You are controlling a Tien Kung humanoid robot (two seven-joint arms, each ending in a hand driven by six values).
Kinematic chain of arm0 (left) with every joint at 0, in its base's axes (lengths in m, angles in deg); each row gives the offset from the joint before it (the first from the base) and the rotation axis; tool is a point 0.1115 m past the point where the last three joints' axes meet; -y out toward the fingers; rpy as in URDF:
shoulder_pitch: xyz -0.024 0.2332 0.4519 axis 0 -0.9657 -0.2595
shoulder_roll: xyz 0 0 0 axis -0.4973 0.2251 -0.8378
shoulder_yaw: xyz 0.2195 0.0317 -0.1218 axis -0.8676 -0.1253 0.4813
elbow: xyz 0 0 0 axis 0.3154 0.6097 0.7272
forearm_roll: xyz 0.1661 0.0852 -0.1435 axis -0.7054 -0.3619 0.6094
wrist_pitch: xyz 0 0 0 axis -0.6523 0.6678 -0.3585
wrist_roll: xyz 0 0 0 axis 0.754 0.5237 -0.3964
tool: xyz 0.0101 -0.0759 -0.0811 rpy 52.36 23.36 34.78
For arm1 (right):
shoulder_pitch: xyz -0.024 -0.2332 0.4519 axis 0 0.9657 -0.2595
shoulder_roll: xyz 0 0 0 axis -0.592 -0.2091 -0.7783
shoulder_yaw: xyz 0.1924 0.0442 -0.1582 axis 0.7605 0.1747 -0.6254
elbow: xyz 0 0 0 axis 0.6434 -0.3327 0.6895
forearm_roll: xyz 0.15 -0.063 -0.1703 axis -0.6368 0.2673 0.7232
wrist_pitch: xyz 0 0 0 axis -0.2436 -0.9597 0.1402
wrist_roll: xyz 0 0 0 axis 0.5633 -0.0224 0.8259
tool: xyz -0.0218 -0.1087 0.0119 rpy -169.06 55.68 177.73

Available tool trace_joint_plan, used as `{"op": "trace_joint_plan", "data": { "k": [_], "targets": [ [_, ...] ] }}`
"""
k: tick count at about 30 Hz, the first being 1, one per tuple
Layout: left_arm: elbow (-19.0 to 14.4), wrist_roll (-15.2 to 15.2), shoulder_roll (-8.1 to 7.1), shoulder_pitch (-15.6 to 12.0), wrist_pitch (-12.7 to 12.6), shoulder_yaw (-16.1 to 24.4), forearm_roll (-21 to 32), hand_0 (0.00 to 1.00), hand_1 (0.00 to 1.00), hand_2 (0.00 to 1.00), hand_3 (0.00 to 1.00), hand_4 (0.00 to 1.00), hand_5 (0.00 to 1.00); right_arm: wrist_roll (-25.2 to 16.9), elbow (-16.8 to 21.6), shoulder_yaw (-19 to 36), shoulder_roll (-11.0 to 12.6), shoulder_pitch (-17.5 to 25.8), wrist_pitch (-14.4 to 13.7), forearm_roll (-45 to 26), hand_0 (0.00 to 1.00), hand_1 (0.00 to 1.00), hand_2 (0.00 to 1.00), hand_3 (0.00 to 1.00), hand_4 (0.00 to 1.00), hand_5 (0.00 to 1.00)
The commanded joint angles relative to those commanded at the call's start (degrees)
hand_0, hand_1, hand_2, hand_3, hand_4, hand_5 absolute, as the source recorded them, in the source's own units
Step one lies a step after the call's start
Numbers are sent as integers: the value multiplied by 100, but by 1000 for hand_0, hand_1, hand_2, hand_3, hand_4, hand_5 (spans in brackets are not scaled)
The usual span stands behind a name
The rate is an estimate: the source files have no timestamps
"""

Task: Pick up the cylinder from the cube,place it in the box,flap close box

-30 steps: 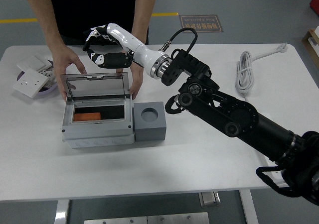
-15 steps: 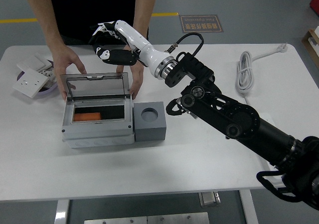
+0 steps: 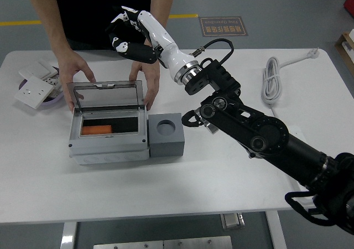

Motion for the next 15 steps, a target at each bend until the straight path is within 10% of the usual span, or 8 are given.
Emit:
{"op": "trace_joint_plan", "data": {
  "k": [2, 3, 8, 9, 14, 15],
  "targets": [
    [0, -1, 1, 0, 2, -4, 2, 923, 852, 854, 951, 2, 2, 39, -4, 5, 0, 4, 133, 28, 938, 881, 951, 998, 998, 778],
    [0, 0, 2, -1, 3, -2, -2, 923, 852, 854, 951, 2, 2, 48, -8, 12, 0, 6, 209, 51, 841, 769, 756, 586, 533, 237],
    [0, 2, 6, -3, 5, 0, -8, 923, 852, 854, 951, 2, 2, 13, -18, 33, 0, 14, 268, 92, 841, 769, 756, 586, 533, 237],
    [0, 2, 7, -3, 5, -1, -8, 923, 852, 854, 951, 2, 2, -8, -21, 38, 0, 15, 242, 78, 881, 821, 840, 802, 944, 488],
    [0, 4, 9, -2, 6, 5, -17, 923, 852, 854, 951, 2, 2, -76, -35, 65, 0, 17, 129, 23, 881, 821, 840, 802, 944, 488],
    [0, 4, 10, -2, 6, 5, -17, 923, 852, 854, 951, 2, 2, -81, -37, 70, 0, 17, 118, 20, 888, 833, 985, 998, 998, 596]
  ]
}}
